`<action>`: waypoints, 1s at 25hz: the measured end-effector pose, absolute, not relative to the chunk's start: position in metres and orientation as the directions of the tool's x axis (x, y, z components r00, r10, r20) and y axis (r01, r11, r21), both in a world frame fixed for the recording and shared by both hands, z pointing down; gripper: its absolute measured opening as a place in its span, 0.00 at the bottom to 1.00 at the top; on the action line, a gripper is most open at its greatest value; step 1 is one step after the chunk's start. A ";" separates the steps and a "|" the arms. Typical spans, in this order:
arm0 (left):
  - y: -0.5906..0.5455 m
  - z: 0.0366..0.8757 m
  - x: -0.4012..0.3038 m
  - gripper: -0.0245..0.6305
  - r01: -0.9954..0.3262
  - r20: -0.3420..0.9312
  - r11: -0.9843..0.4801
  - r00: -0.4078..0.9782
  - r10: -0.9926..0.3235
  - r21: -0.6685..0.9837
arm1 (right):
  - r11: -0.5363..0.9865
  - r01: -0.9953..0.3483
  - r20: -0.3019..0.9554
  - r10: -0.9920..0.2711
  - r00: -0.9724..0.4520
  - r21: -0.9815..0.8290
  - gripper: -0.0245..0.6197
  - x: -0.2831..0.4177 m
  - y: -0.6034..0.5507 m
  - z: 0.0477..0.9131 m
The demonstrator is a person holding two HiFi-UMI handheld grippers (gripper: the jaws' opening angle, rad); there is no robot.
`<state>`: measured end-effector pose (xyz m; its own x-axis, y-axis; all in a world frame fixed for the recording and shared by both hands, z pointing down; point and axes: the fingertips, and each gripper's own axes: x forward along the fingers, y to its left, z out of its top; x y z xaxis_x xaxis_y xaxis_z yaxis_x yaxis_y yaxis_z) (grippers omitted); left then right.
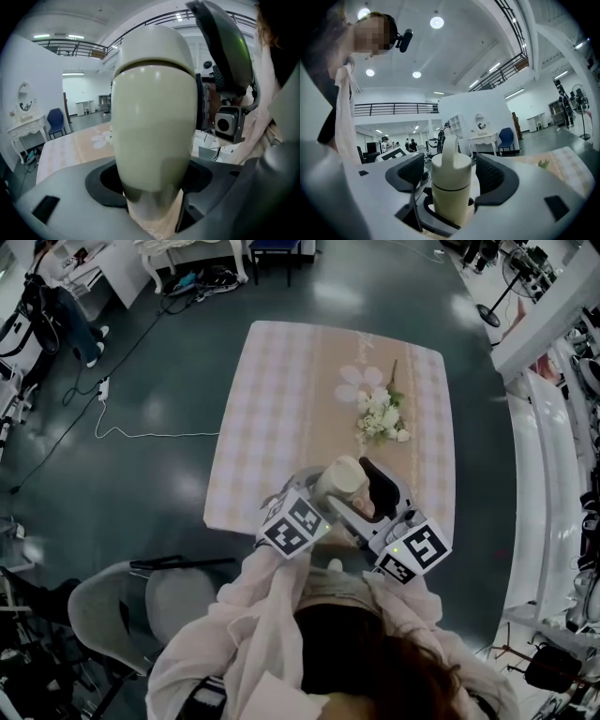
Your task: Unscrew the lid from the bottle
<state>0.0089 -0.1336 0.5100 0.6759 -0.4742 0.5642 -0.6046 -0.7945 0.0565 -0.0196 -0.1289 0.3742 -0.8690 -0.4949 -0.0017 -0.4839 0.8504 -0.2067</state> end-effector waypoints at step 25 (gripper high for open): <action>-0.091 0.506 0.021 0.52 -0.297 0.546 -0.942 0.820 -0.168 0.156 | 0.942 -0.282 -0.079 -0.300 -0.951 -0.180 0.50 -0.015 -0.107 0.363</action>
<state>0.0207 -0.0911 0.5056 0.8204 -0.1684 0.5464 -0.2973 -0.9419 0.1561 -0.0146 -0.1072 0.3629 -0.9508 -0.2997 -0.0786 -0.2822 0.9423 -0.1799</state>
